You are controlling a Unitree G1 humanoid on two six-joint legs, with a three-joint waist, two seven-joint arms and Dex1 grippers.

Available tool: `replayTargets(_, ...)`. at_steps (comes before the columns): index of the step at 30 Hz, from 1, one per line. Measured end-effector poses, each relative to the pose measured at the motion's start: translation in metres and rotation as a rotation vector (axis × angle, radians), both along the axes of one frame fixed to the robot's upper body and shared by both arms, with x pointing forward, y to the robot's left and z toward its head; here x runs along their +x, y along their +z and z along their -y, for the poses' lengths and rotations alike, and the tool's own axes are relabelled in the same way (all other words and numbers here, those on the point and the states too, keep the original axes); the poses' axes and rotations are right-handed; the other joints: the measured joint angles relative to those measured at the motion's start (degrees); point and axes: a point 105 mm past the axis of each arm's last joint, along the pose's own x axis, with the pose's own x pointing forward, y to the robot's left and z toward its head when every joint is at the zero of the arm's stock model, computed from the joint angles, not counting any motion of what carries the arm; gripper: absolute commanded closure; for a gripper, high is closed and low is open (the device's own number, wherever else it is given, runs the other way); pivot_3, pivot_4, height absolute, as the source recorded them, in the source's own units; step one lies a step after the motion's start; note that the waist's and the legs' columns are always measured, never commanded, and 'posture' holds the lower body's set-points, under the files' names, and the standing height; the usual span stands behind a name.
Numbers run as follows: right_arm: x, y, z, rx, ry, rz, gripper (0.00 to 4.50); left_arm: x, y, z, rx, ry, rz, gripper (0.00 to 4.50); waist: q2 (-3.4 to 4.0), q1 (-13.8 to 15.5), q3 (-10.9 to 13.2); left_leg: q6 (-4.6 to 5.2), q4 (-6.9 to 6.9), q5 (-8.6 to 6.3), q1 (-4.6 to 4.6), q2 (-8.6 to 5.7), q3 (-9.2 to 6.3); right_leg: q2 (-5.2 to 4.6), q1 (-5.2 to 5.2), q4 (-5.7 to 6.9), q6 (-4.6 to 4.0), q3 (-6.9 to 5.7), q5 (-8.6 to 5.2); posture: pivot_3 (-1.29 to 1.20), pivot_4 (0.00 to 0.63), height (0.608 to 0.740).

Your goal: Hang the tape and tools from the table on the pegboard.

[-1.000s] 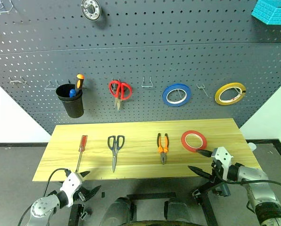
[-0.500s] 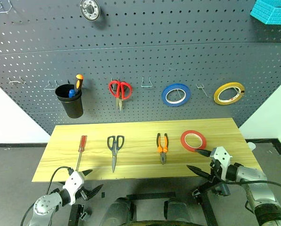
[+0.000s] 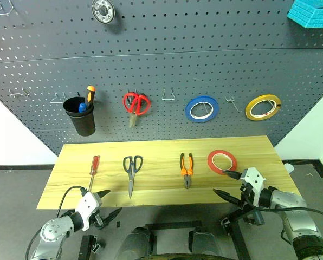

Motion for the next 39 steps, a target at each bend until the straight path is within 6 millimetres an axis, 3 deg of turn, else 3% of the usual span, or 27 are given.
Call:
replayTargets(17, 0.001, 0.001, -0.001, -0.002, -0.002, 0.005, 0.0, 0.011, 0.016, 0.009, -0.012, 0.004, 0.023, 0.08, -0.03, 0.0, 0.07, 0.0, 0.0, -0.01, -0.04, 0.01, 0.01, -0.01, -0.02, -0.03, -0.01, 0.0, 0.0, -0.05, 0.053, 0.74)
replayTargets(20, 0.008, 0.001, 0.002, -0.004, -0.041, -0.011, 0.0, 0.018, 0.024, 0.014, -0.024, 0.006, 0.032, 0.08, -0.08, -0.04, 0.3, 0.0, 0.01, -0.01, -0.05, 0.02, 0.01, 0.0, -0.03, -0.03, -0.01, 0.0, 0.0, -0.04, 0.053, 0.74)
replayTargets(27, 0.04, 0.004, -0.002, -0.045, -0.127, -0.03, 0.0, 0.065, 0.063, 0.046, -0.063, -0.059, 0.106, 0.08, -0.06, 0.07, 0.39, 0.16, -0.03, 0.09, -0.06, -0.01, 0.0, 0.02, -0.05, -0.01, -0.01, 0.0, 0.03, -0.05, 0.054, 0.74)
replayTargets(34, 0.068, -0.003, -0.005, -0.168, -0.179, -0.081, 0.0, 0.095, 0.066, 0.096, -0.019, -0.161, 0.043, 0.08, -0.15, -0.36, 0.46, 0.18, -0.04, 0.11, -0.04, -0.05, 0.01, 0.06, -0.06, 0.0, 0.21, 0.01, 0.16, -0.08, 0.055, 0.74)
replayTargets(39, 0.083, -0.018, -0.01, -0.271, -0.19, -0.155, 0.0, 0.1, 0.063, 0.119, -0.007, -0.209, -0.006, 0.08, -0.22, -1.72, 0.56, 0.19, -0.03, 0.11, -0.04, -0.05, 0.01, 0.06, -0.05, 0.0, 0.22, 0.01, 0.17, -0.09, 0.058, 0.74)
